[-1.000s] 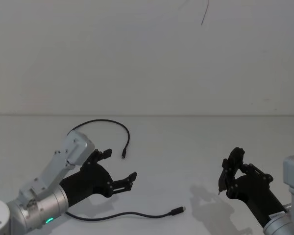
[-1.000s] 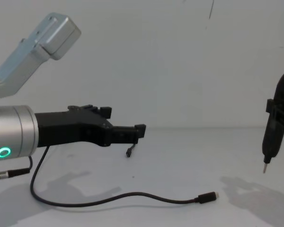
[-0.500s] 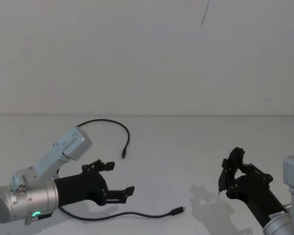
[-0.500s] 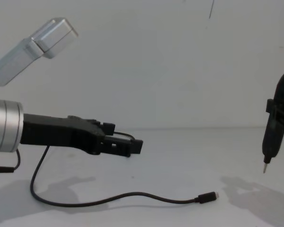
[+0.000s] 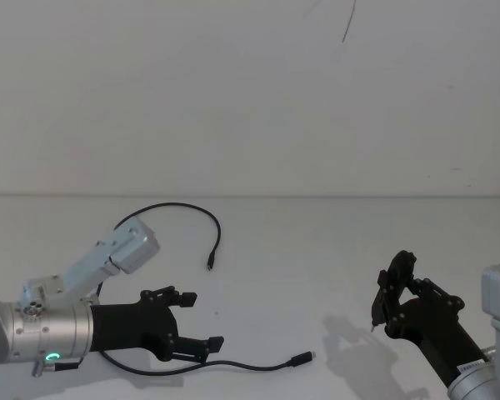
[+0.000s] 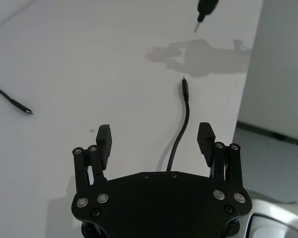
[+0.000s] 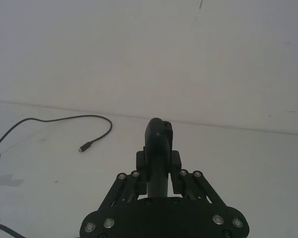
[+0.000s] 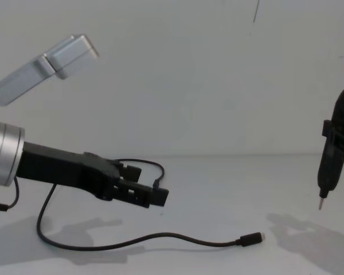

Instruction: Pick up the data cable with the one hand.

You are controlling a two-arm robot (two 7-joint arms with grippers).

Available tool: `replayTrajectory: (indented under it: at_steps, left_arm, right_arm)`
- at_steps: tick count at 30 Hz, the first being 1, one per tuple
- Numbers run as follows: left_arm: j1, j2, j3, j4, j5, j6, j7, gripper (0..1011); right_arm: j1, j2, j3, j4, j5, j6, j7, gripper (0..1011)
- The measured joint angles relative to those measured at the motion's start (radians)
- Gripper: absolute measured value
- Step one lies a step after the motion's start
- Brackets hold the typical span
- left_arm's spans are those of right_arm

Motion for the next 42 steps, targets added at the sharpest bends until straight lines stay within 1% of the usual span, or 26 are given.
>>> replayTrajectory:
  at_steps: [3,7,17,27,35,42]
  left_arm:
    - [-0.025,0.001,0.025,0.026,0.011,0.000,-0.031,1001]
    - [-0.047,-0.002,0.047,0.053,0.025,-0.008,-0.055,1001]
    - [-0.093,-0.024,0.100,0.124,0.057,-0.035,-0.089,1001]
    - [-0.112,-0.045,0.133,0.162,0.074,-0.054,-0.095,1002]
    - [-0.118,-0.056,0.154,0.177,0.082,-0.054,-0.087,1002]
    - [-0.120,-0.061,0.166,0.182,0.087,-0.049,-0.076,1001]
  right_arm:
    - [0.000,0.000,0.000,0.000,0.000,0.000,0.000,263]
    - [0.000,0.000,0.000,0.000,0.000,0.000,0.000,263]
    - [0.000,0.000,0.000,0.000,0.000,0.000,0.000,263]
    - [0.000,0.000,0.000,0.000,0.000,0.000,0.000,263]
    - [0.000,0.000,0.000,0.000,0.000,0.000,0.000,263]
    - [0.000,0.000,0.000,0.000,0.000,0.000,0.000,263]
